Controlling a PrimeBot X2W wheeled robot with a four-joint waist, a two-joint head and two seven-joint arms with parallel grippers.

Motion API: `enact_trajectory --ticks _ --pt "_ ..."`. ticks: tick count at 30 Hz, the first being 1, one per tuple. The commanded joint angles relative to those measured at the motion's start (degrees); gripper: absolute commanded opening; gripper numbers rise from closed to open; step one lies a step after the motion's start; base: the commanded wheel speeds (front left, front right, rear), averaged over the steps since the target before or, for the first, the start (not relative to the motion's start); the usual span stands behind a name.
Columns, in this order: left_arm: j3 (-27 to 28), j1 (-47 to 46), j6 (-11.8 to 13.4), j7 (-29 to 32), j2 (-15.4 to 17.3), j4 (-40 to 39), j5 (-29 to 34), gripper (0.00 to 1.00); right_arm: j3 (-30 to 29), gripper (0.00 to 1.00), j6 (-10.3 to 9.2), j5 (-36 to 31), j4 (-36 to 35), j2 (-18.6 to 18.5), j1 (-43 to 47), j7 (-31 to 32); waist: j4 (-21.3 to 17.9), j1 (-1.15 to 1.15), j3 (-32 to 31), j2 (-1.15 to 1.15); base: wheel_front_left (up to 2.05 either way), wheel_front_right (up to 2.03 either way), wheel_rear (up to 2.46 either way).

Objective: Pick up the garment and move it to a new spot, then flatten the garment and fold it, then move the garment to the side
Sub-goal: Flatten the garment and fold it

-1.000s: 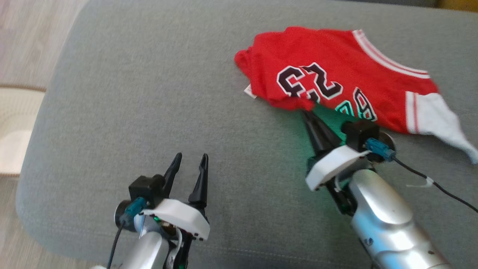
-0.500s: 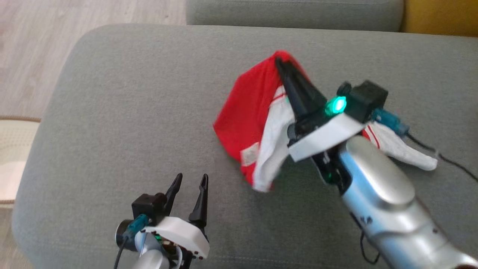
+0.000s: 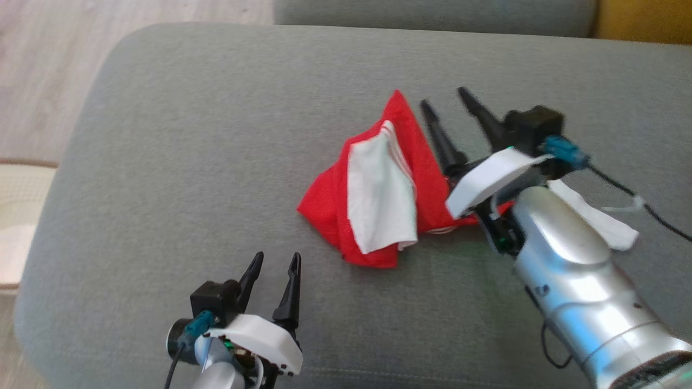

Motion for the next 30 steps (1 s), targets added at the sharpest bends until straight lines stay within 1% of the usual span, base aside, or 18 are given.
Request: enact_trajectory --ticks 1,7,13,19,27,30 --pt "1.8 -2.1 0.2 -0.3 0.3 -1.9 -0.1 1.0 -0.2 1.0 -0.05 -0.3 -1.9 0.2 0.1 -0.7 -1.2 0.0 0.0 0.0 0.0 0.0 0.0" --pt "1.8 -3.6 0.0 -0.3 0.3 -2.3 0.2 1.0 -2.8 1.0 -0.05 -1.8 -5.0 -1.3 5.5 -0.7 -4.8 0.0 0.9 0.0 0.0 0.0 0.0" --pt "1.6 -4.4 0.0 -0.3 0.3 -2.2 0.1 1.0 -3.3 1.0 -0.05 -2.9 -8.0 -1.7 11.7 -0.7 -6.0 0.0 1.4 0.0 0.0 0.0 0.0" --pt "1.5 -4.2 -0.2 -0.3 0.3 -1.9 0.1 1.0 0.5 1.0 -0.05 -2.5 -9.9 -0.3 16.1 -0.7 -5.7 0.0 1.5 0.0 0.0 0.0 0.0" --pt "1.3 -3.9 -0.1 -0.3 0.3 -1.8 0.0 1.0 -0.1 1.0 -0.05 -3.3 -10.4 0.5 17.1 -0.7 -4.6 0.0 1.5 0.0 0.0 0.0 0.0" --pt "1.2 -3.8 -0.1 -0.3 0.3 -1.7 -0.1 1.0 2.9 1.0 -0.05 -3.2 -12.1 1.1 16.7 -0.7 -4.1 0.0 1.5 0.0 0.0 0.0 0.0"
